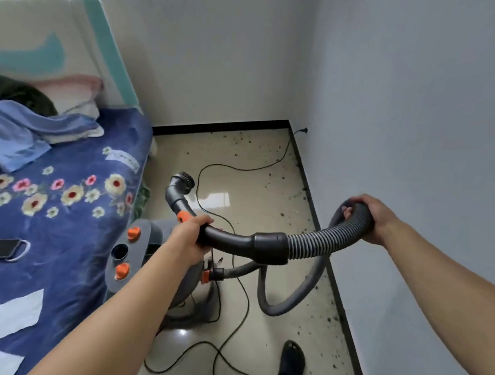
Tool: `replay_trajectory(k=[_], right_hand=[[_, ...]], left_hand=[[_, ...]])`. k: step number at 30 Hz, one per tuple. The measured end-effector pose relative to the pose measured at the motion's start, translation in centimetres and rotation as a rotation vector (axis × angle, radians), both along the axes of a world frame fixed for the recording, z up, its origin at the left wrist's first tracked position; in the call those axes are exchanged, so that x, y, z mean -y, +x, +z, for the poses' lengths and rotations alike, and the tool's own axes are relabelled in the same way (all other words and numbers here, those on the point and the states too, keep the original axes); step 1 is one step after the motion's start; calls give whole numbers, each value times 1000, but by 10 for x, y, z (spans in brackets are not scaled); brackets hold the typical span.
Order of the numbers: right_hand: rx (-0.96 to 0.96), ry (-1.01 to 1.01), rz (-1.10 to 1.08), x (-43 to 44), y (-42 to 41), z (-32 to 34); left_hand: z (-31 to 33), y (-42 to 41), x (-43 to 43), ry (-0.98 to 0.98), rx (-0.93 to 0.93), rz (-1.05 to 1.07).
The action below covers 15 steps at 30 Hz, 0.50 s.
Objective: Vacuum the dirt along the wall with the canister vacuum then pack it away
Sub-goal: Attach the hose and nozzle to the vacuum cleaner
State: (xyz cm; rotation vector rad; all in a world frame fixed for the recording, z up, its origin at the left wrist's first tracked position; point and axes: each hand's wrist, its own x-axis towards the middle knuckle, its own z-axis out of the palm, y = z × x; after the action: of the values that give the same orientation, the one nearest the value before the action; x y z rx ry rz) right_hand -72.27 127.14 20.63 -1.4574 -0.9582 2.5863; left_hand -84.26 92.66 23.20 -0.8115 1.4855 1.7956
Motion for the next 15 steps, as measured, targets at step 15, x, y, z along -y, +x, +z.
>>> replay_trajectory(k=[15], right_hand=[[421, -237, -69, -9, -77, -121]], left_hand=[[-45, -91, -101, 20, 146, 219]])
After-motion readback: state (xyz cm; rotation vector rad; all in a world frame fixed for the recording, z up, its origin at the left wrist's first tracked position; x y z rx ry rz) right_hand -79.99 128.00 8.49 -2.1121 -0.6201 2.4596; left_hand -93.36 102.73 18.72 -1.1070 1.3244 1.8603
